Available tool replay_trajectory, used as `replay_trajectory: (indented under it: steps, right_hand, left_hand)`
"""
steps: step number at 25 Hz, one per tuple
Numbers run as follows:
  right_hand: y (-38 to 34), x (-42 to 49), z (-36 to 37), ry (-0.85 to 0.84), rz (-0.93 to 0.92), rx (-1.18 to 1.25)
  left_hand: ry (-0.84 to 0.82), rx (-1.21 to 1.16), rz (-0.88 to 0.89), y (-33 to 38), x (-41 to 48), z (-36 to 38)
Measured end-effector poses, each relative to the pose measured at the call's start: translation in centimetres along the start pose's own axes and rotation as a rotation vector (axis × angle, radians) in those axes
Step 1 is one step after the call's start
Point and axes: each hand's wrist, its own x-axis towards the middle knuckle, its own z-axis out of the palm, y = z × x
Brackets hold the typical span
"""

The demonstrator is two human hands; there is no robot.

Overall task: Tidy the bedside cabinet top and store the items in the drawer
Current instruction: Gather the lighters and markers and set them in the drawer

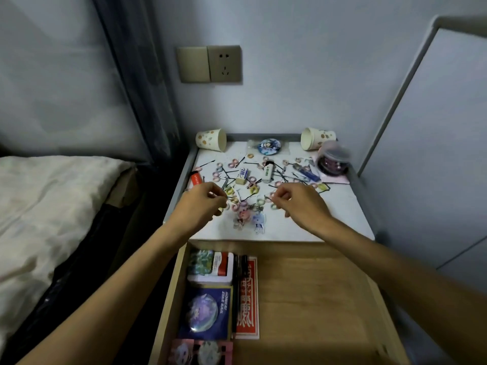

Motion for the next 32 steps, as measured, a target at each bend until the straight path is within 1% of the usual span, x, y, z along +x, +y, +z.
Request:
replay_trajectory:
  steps: [2, 4, 6, 9, 10, 12, 15, 18, 21, 23, 25, 27, 28, 30, 32]
  right_hand:
    - [1.1, 3.1, -1.0, -0.008, 0.045, -0.069]
    - [2.3, 5.9, -1.4, -0.004, 0.074, -0.176]
    - [2.8, 8.2, -1.2, 0.000, 0.067, -0.195]
    - [2.1, 11.5, 0.7, 0.012, 0.009, -0.222]
    - [1.7, 12.4, 1.5, 0.012, -0.008, -0.264]
    - [1.0, 13.7, 2.9, 0.010, -0.005, -0.339]
    - [0.8, 14.9, 3.9, -0.015, 0.056, -0.418]
    - [0.5, 15.1, 4.2, -0.042, 0.141, -0.363]
    - [0.4, 15.2, 4.0, -0.084, 0.135, -0.253]
    - [1.0, 15.0, 3.1, -0.058, 0.105, -0.204]
    - [2.2, 14.6, 1.5, 0.003, 0.101, -0.233]
    - [3.8, 14.1, 0.0, 0.046, 0.114, -0.344]
    - [4.6, 13.8, -0.5, 0.055, 0.126, -0.426]
    - [5.9, 13.3, -0.9, 0.056, 0.148, -0.603]
    - [6.6, 13.1, -0.8, 0.041, 0.149, -0.719]
  left_hand:
    - [-0.017, 0.004, 0.001, 0.5, 2.2, 0.5]
    - [-0.002, 0.104, 0.012, 0.2, 4.6, 1.1]
    - [0.067, 0.297, 0.026, -0.4, 6.6, 1.3]
    - [0.230, 0.645, 0.028, -1.9, 9.5, 1.2]
    - [0.242, 0.729, 0.011, -2.4, 10.2, 1.0]
    - [0.222, 0.836, -0.038, -3.0, 11.6, 0.8]
    - [0.174, 0.983, -0.081, -3.5, 13.6, 0.8]
    - [0.155, 1.041, -0.093, -4.1, 14.6, 1.1]
    - [0.178, 0.999, -0.073, -4.6, 15.0, 1.5]
    - [0.195, 0.900, -0.076, -4.4, 15.1, 1.5]
    - [0.213, 0.812, -0.078, -4.0, 15.1, 1.5]
    - [0.257, 0.709, -0.028, -3.4, 14.8, 1.7]
    - [0.276, 0.612, -0.005, -2.9, 14.5, 1.8]
    - [0.267, 0.336, -0.007, -1.6, 13.4, 2.3]
    - [0.177, -0.043, -0.073, -0.6, 11.8, 3.0]
